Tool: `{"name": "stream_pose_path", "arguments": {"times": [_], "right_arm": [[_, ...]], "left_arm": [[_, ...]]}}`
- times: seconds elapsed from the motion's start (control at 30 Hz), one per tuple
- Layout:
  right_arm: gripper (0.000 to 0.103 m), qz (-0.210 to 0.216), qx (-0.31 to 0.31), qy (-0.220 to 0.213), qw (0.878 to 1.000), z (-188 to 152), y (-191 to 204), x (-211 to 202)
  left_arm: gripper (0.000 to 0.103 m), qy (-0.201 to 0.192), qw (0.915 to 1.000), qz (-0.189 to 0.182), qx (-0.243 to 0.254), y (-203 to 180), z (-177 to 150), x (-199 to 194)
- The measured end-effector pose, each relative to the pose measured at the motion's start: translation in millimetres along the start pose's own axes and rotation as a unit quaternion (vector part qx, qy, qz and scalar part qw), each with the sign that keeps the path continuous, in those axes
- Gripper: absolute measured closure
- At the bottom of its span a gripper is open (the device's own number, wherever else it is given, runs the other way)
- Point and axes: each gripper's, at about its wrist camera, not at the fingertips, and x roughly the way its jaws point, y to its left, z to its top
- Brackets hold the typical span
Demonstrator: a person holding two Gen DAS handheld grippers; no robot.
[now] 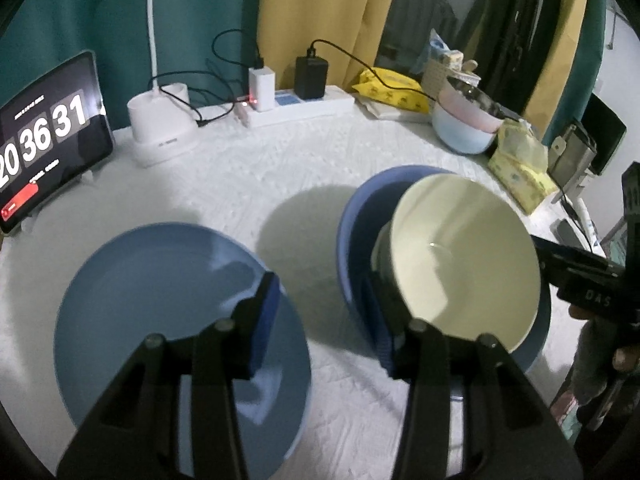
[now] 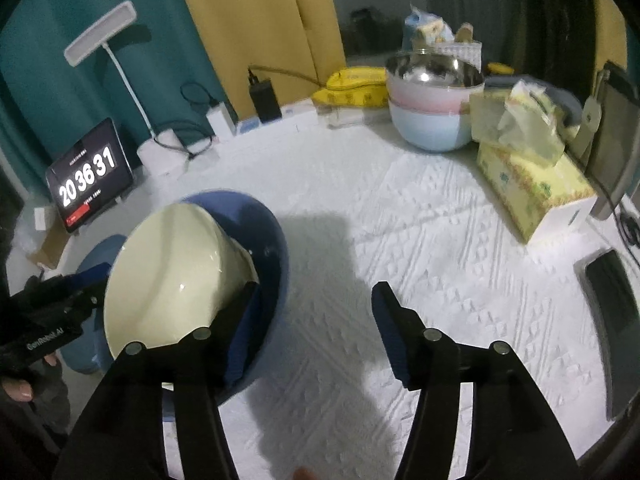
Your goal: Organize plates and bowls
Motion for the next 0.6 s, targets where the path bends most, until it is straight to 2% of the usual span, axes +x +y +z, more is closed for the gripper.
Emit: {"name": "stream_pose_path", "arguments": {"times": [0.13,0.27,0.43,0.53,0.6], "right_arm": [[0.04,0.007,0.016,0.008,1.0,1.6,-4.8,2.0],[0.031,-0.007,0.043,0.014,0.999,1.7,-9.1,3.8],[0.031,0.004,0.062,0.005,0.998,-2.0,-10.7,2.4],[0.044,0.015,0.061,-0.001,0.998,-2.6,-7.8,0.2],[0.058,0.023,0.056,-0.002,0.998,-1.8,-3.2,-1.2]], "left_arm": [[0.058,0.009,0.9997,-0.007,-0.022,2.9,0.4,8.1],[0.058,0.007,0.9994,-0.001,-0.033,0.9,-0.6,11.3],[0.065,-0.009,0.9995,0.0,-0.031,-1.5,-4.5,8.6],[0.08,-0.015,0.9998,-0.003,-0.014,-10.2,-4.3,7.1],[0.089,-0.02,0.9998,0.005,-0.001,-16.6,-3.7,6.2]]}}
